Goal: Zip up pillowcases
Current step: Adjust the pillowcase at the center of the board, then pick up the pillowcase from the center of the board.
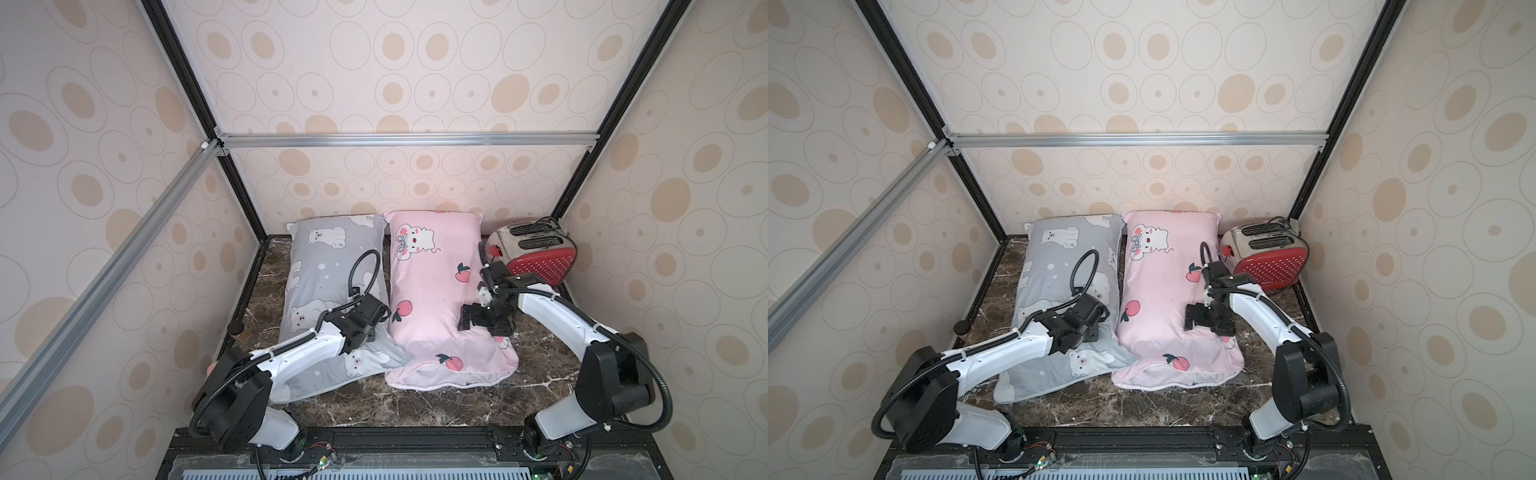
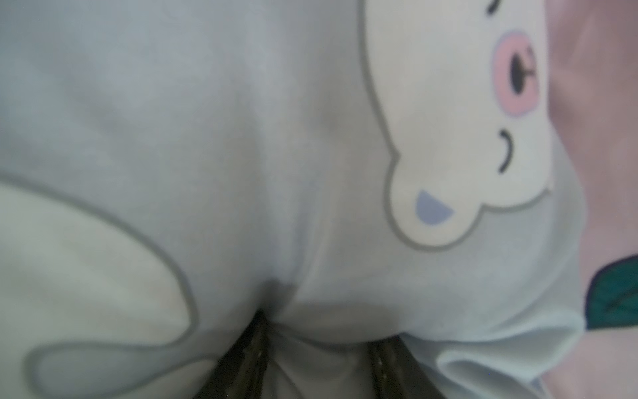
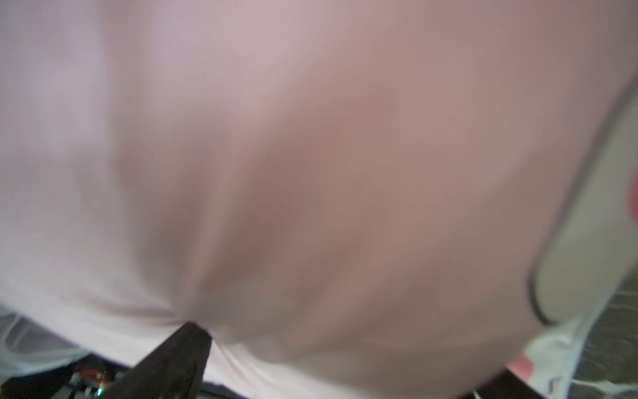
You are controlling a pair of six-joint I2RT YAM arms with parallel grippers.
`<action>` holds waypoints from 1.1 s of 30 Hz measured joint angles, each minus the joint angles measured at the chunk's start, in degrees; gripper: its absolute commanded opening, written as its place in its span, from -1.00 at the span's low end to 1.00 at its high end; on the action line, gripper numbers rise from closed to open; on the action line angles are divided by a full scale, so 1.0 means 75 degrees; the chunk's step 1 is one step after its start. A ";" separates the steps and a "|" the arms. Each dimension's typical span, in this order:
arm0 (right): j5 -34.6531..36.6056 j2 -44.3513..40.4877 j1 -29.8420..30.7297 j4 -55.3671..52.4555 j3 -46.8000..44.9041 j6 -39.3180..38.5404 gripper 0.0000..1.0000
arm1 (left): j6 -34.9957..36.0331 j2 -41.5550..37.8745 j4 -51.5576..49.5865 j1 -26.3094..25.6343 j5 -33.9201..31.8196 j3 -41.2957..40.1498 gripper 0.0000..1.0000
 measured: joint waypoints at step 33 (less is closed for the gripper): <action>-0.1667 -0.1189 0.0230 0.2457 -0.3156 0.0245 0.82 | 0.1186 0.5776 0.1198 -0.0201 0.3229 0.6257 -0.05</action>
